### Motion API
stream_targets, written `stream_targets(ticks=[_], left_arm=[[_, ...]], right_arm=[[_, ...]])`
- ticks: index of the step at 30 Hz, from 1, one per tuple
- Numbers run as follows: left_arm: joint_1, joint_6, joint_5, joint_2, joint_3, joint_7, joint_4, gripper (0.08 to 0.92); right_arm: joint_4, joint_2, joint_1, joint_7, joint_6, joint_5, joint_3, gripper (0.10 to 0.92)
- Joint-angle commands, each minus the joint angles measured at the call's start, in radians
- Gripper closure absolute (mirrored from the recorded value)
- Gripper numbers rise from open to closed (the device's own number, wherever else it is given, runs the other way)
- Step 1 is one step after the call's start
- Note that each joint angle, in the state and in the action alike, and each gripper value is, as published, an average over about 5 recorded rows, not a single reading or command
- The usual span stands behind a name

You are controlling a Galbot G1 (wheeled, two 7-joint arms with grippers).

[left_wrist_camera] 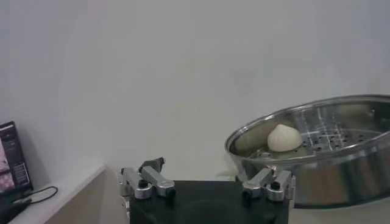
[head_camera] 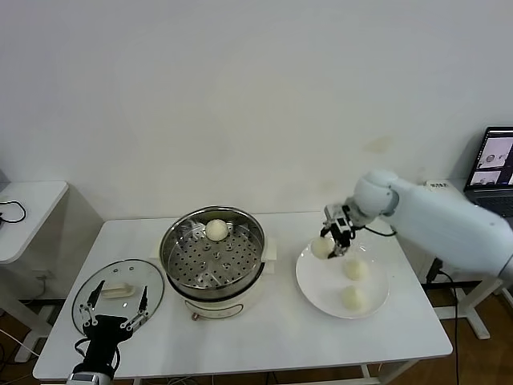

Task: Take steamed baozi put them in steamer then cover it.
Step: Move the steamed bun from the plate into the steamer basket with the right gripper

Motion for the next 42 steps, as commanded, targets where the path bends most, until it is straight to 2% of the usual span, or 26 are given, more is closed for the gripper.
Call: stream_targets(ticks=[1,12,21,36,42], left_arm=[[-0.002,0.0,-0.001,0.001,0.0,0.0,0.001,0.177],[-0.002,-0.001,-0.001,-0.006,-0.007,0.0,0.0,0.177],[-0.004,-0.002,0.001,-0.026,-0.008,-0.001,0.0,0.177],[-0.003,-0.013,0.0,-0.041,-0.02,-0.006,0.012,0.177],[0.0,-0.022,0.0,-0.041,-0.021,-0.009,0.019,0.177]], right_arm=[[0.031,0.037,0.207,0.019,-0.03,0.145,-0.061,0.397],[-0.05,0.326,0.226,0.111,-0.106,0.279,-0.071,0.39],[-0.143,0.523,0.106,0.211,-0.148,0.294,-0.064,0.389],[-0.326,0.739,-0.04,0.346,-0.167,0.287,-0.059,0.389],[-0.357,0.755,-0.053,0.342,-0.196,0.248,-0.076,0.389]])
